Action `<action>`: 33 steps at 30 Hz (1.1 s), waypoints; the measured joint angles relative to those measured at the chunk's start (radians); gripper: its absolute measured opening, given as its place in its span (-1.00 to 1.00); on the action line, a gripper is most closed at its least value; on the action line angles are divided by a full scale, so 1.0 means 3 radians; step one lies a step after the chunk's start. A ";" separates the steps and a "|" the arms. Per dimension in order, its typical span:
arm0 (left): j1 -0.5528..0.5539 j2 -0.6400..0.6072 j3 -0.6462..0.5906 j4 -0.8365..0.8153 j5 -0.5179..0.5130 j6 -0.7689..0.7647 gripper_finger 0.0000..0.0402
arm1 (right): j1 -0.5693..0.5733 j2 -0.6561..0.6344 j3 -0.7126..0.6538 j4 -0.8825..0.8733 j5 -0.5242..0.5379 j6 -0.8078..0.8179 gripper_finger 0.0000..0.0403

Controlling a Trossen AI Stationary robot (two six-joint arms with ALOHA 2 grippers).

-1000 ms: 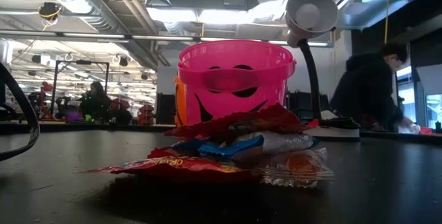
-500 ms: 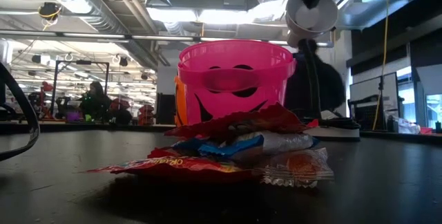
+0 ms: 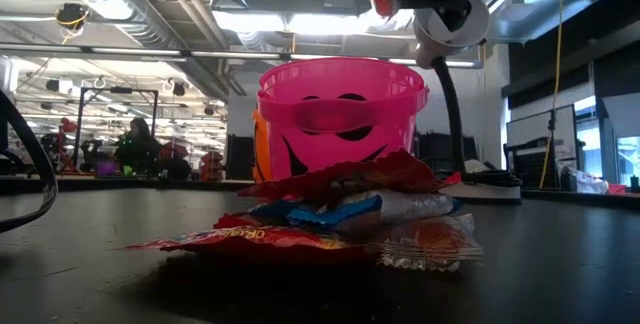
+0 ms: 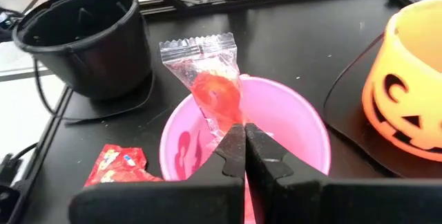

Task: Sort candy
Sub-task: Put the orange gummy into the pink bucket, then put the white chocolate into the black bucket

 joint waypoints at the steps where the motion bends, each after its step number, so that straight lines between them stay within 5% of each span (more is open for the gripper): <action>1: 0.0000 0.0000 0.0000 0.0000 0.0001 0.0000 -0.07 | -0.0010 0.0000 0.0000 0.0002 0.0020 -0.0005 -1.00; 13: 0.0003 0.0000 0.0000 -0.0011 -0.0058 0.0110 -0.07 | -0.0317 0.0326 -0.0004 0.0090 -0.0386 -0.0044 -0.96; 22: 0.0001 0.0000 0.0000 -0.0025 -0.0091 0.0235 -0.07 | -0.0352 0.0351 -0.0001 0.0016 -0.0626 -0.0211 -0.23; 27: 0.0001 0.0000 0.0000 -0.0025 -0.0168 0.0355 -0.07 | -0.0270 0.0133 0.0042 -0.0675 -0.0840 -0.0143 0.06; 33: 0.0003 0.0000 0.0000 -0.0027 -0.0191 0.0412 -0.07 | 0.0260 -0.0023 0.0042 -0.1646 -0.0673 0.0314 0.01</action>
